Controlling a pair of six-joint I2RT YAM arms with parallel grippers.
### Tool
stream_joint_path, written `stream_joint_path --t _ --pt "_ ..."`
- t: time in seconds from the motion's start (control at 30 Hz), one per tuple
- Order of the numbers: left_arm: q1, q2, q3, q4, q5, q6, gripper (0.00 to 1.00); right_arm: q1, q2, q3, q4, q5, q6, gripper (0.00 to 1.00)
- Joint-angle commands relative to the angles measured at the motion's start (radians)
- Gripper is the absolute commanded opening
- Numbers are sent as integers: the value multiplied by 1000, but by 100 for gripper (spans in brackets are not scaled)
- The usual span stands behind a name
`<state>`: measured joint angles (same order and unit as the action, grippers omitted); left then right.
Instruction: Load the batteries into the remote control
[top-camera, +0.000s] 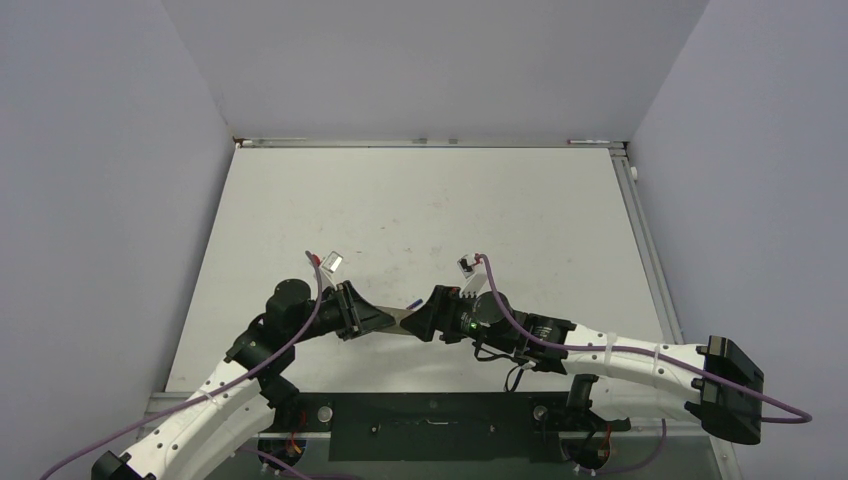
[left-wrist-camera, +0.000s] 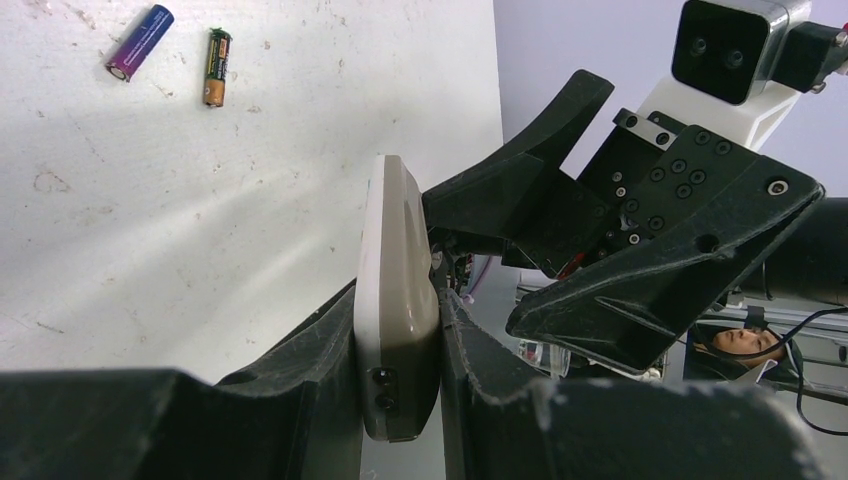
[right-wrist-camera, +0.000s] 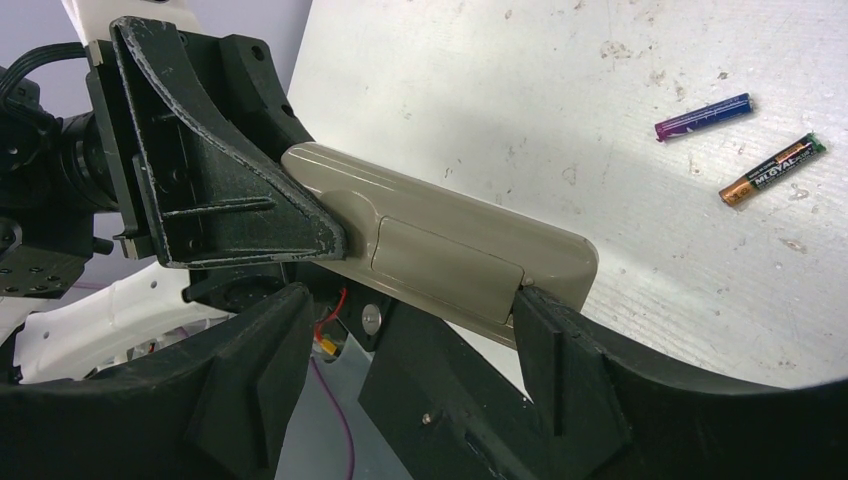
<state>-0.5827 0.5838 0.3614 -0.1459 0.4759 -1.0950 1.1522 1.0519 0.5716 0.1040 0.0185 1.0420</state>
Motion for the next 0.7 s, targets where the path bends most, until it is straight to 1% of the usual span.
stream_joint_path --t 0.0,0.33,0.67 --pt "-20 -15 45 231 145 -33 0 27 -4 22 204 -133 54 70" --pt "-22 7 62 89 78 56 0 35 -21 36 181 -117 45 70" --pt "-21 23 66 59 54 81 0 37 -25 40 168 -105 39 70"
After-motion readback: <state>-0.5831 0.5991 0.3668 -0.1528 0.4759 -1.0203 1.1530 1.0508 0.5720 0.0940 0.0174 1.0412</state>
